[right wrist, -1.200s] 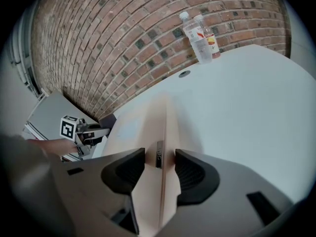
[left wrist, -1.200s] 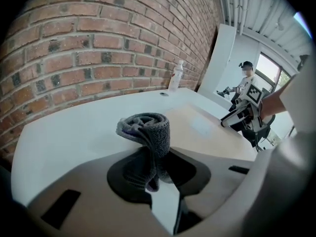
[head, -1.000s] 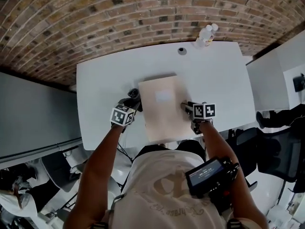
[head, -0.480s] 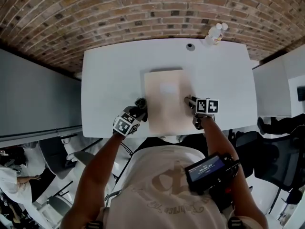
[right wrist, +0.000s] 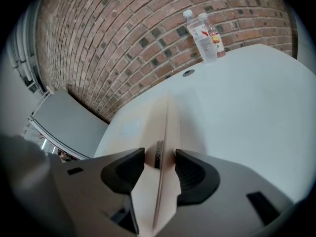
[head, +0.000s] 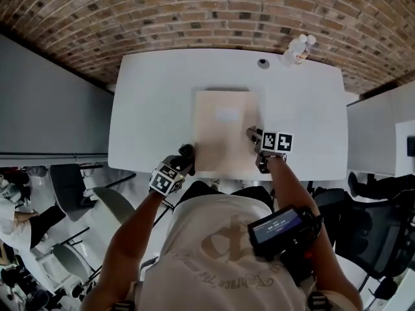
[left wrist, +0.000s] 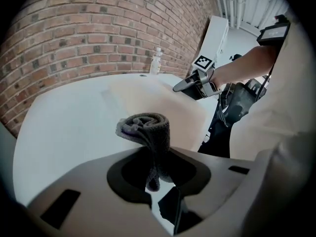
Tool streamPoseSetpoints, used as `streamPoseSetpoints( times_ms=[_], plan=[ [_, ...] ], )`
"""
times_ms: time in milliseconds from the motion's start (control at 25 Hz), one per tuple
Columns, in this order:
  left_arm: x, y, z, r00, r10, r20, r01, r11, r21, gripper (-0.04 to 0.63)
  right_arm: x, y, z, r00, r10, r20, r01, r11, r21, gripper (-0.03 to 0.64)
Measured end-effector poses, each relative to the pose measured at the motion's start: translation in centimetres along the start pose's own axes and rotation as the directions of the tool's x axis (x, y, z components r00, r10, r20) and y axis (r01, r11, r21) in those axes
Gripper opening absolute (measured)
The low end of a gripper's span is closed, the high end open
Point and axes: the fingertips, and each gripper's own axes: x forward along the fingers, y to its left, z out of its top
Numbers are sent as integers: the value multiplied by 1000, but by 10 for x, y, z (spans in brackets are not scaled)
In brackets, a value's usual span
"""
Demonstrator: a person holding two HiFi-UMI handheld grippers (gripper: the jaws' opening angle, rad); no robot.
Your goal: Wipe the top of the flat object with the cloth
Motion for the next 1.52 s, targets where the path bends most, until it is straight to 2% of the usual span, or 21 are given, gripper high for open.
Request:
streamPoseSetpoints(
  times_ms=[160, 280, 360, 400, 480, 560, 640, 680, 800, 840, 960, 1000, 1040, 1080, 1240, 1400, 1520],
  plan=[
    [-5, -19, -18, 998, 58, -25, -59, 996, -65, 95, 1, -1, 0, 1000, 21, -15, -22, 1000, -14, 206],
    [-10, -36, -33, 995, 97, -39, -101, 984, -147, 96, 2, -2, 0, 999, 43, -24, -44, 999, -25, 209],
    [-14, -45, -43, 991, 128, -31, -132, 962, -240, 97, 2, -2, 2, 998, 60, -27, -61, 997, -36, 210],
    [-16, -49, -49, 988, 149, -29, -151, 942, -299, 97, 3, -1, 3, 997, 69, -30, -70, 997, -43, 210],
    [-22, -53, -62, 978, 206, -32, -200, 878, -434, 97, 4, 0, 3, 995, 89, -38, -91, 994, -54, 210],
    [-24, -53, -71, 965, 261, -38, -234, 781, -579, 97, 4, 0, 2, 993, 113, -44, -116, 992, -55, 211],
    [-19, -54, -73, 957, 287, -32, -227, 680, -698, 97, 4, -2, 3, 989, 135, -52, -138, 989, -52, 212],
    [-15, -55, -70, 956, 293, -24, -216, 645, -733, 98, 4, -3, 3, 988, 140, -58, -143, 988, -53, 213],
    [2, -61, -54, 953, 302, -17, -202, 593, -780, 98, 6, -2, 3, 987, 141, -82, -146, 987, -67, 216],
    [8, -63, -48, 955, 297, -17, -190, 567, -802, 98, 6, -2, 3, 986, 143, -88, -150, 986, -73, 216],
    [24, -69, -37, 959, 284, -2, -132, 440, -888, 101, 6, -2, 2, 983, 156, -99, -164, 983, -88, 218],
    [28, -71, -34, 960, 279, 4, -116, 409, -905, 100, 6, -2, 2, 982, 159, -101, -169, 982, -90, 218],
    [31, -74, -31, 963, 269, 7, -103, 395, -913, 101, 5, -2, 2, 981, 163, -102, -172, 981, -92, 218],
    [35, -78, -27, 968, 251, 11, -92, 394, -914, 101, 6, -2, 1, 981, 166, -104, -176, 980, -93, 219],
    [54, -101, -11, 985, 171, 27, -49, 423, -905, 101, 6, 0, 2, 977, 186, -102, -196, 976, -95, 222],
    [73, -123, 7, 992, 123, 42, -15, 426, -905, 101, 6, 0, 2, 974, 200, -106, -210, 973, -95, 225],
    [85, -141, 21, 995, 78, 58, 18, 439, -898, 101, 5, 0, 2, 971, 217, -103, -226, 969, -95, 229]
  ],
)
